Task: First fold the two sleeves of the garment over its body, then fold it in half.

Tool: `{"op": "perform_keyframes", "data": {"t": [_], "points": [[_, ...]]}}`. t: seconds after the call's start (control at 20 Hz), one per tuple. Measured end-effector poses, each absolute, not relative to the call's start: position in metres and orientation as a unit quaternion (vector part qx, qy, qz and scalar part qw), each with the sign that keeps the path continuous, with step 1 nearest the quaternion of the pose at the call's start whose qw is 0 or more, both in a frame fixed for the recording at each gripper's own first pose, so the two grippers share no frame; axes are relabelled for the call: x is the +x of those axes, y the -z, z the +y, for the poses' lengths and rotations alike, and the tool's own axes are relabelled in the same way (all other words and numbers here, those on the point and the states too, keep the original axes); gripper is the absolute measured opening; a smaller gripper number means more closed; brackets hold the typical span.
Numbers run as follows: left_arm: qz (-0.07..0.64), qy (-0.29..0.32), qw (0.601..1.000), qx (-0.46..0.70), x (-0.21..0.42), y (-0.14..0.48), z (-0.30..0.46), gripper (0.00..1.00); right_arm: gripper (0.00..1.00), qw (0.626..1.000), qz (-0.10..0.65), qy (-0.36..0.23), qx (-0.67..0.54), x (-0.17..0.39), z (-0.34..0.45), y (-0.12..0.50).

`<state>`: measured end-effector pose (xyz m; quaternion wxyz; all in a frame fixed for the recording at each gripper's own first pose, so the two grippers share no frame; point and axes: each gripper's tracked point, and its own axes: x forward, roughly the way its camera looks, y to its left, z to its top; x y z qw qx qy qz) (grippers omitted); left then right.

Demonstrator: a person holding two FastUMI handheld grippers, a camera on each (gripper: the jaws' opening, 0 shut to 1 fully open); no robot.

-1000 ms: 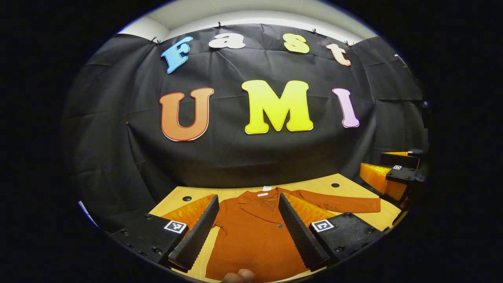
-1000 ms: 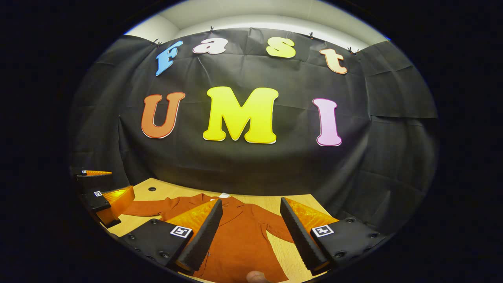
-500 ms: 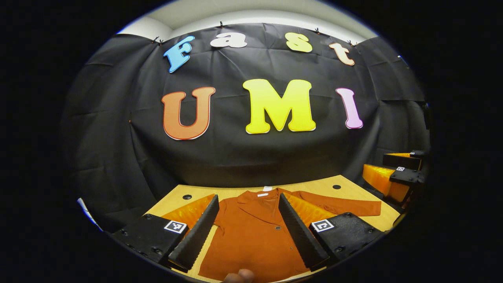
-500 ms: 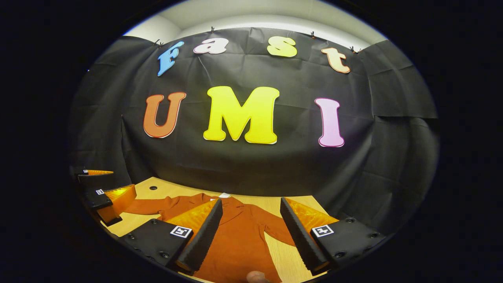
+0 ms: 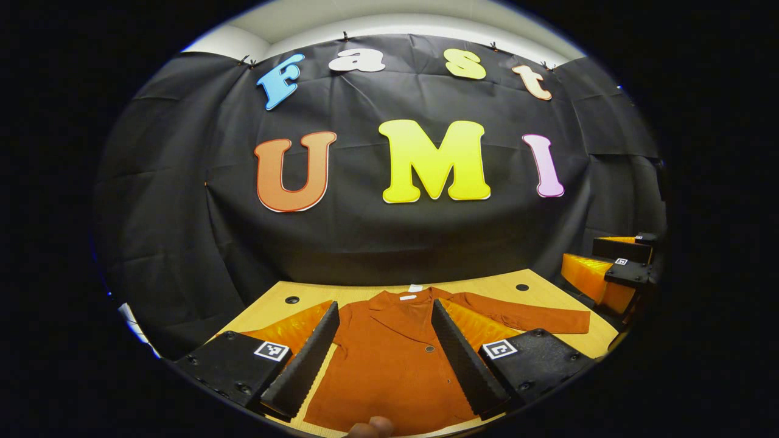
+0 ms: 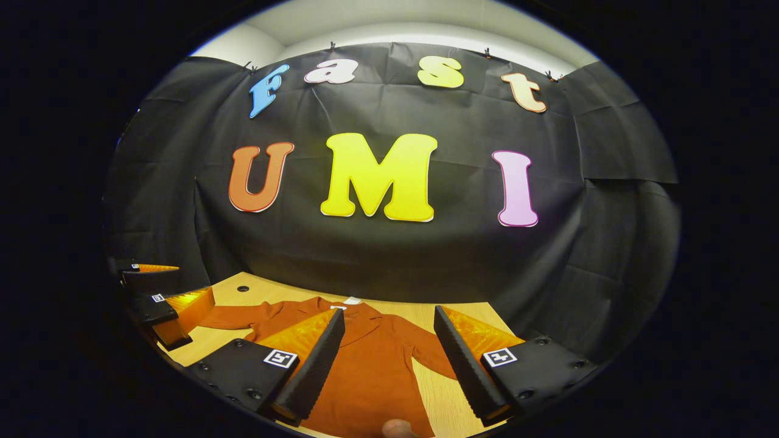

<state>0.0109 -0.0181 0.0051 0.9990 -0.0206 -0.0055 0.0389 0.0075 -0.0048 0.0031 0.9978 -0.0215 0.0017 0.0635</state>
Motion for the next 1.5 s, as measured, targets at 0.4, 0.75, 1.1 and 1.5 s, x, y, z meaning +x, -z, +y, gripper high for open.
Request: {"op": "perform_keyframes", "data": {"t": [0.4,0.75,1.1,1.5], "points": [[0.0,-0.045,0.999,-0.021,0.007,-0.001,-0.021,0.99,0.94,0.998,0.009,-0.06,-0.014,0.009,-0.016,0.001],[0.006,-0.051,0.998,-0.022,0.003,0.004,-0.023,0.99,0.94,0.999,0.012,-0.052,-0.007,0.014,-0.031,0.004],[0.024,-0.051,0.998,-0.025,0.006,0.013,-0.031,0.99,0.94,0.999,0.044,-0.006,0.016,0.042,-0.078,0.025],[0.068,-0.061,0.995,-0.032,0.014,0.038,-0.039,0.99,0.95,0.982,0.137,0.125,0.026,0.082,-0.202,0.092]]}}
